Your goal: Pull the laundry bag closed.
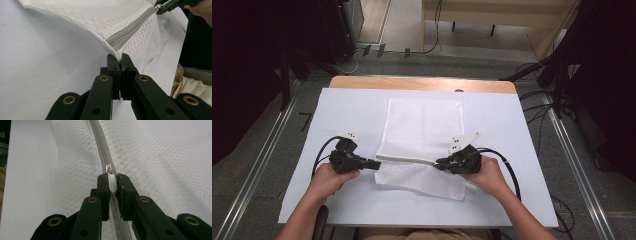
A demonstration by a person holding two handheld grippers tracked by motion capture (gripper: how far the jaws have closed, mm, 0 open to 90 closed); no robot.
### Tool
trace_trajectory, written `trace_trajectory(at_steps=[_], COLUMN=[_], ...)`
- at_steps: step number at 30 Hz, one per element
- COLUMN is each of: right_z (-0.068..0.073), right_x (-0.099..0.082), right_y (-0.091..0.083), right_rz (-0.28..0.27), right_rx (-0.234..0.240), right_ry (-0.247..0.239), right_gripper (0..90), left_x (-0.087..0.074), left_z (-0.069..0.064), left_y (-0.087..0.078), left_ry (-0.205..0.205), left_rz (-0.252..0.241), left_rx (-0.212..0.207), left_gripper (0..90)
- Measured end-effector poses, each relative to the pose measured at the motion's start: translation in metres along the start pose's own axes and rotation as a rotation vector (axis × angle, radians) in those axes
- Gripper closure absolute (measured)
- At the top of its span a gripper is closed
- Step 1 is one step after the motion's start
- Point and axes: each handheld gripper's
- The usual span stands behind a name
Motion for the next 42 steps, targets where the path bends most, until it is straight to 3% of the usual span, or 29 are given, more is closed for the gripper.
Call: trace_trajectory(at_steps=[22, 42], right_z=[-0.004, -0.008], right_x=[-0.01, -0.024], right_y=[-0.007, -0.018], right_rz=[0.007, 0.01], right_rx=[-0.007, -0.007], right_ry=[0.008, 0.049], right_gripper=[82.3, 82.3], left_x=[0.0, 0.0], left_z=[0.0, 0.0], left_y=[-0.001, -0.001], left_ry=[0.001, -0.007], left_rz=[-0.005, -0.001], left_rx=[0.005, 0.001], left_gripper=[89.3, 89.3])
Point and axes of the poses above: each handheld gripper's, and its own axes: y roughly forward along the jaws, x roughly out of its top, z roughly to its left
